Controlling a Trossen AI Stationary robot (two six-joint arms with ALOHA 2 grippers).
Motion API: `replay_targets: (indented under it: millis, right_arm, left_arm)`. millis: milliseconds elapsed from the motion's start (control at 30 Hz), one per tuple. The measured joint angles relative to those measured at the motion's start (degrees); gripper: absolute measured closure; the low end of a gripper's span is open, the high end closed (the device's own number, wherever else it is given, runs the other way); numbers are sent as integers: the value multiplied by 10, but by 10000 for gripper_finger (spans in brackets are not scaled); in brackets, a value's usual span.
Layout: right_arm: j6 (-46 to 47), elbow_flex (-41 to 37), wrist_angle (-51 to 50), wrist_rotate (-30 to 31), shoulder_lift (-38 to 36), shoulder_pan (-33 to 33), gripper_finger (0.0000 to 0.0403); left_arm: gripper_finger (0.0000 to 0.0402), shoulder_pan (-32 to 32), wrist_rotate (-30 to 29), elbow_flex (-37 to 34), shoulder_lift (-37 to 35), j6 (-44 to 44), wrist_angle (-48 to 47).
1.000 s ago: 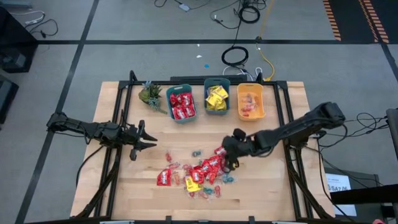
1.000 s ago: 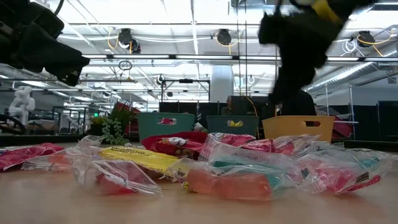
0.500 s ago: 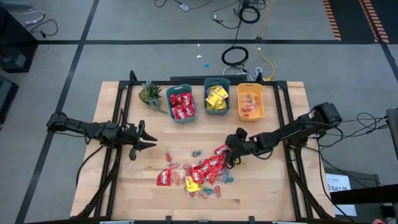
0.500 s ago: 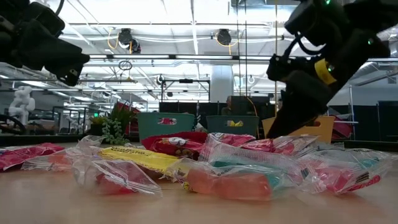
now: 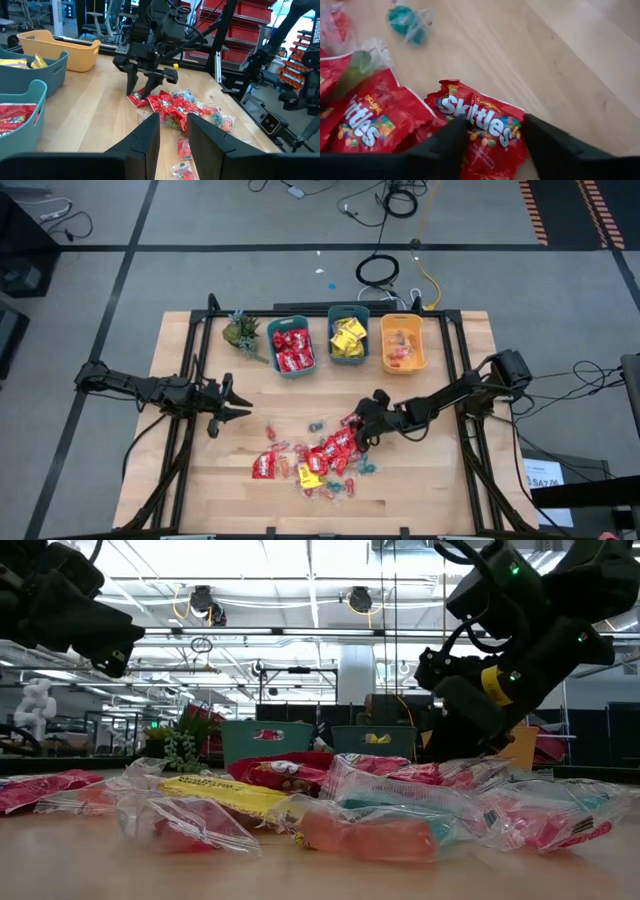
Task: Sort candy
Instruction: Put the red candy into the green bin
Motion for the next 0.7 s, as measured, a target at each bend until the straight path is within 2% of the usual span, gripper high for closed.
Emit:
replay_targets:
  millis: [167,200,367,467,600,700]
  right_arm:
    - [-4,-4,-18,-14,-43,-14,368]
    - [-10,-4,-28,-15,-56,-18,383]
    - [-9,-5,-57,-2,-141,-38,387]
    - [-40,4,-73,0,-192,-46,397]
    - [-114,73,-144,7,-224,-71,400]
    - [-174,150,-205,8,-209,-100,401]
  left_arm:
    - [294,0,0,0,0,0,0]
    - [294,0,0,0,0,0,0]
    - [294,0,0,0,0,0,0]
    - [294,0,0,0,0,1,-1]
    - [294,0,0,0,0,4,-1]
    - [294,0,-2,0,0,1,-1]
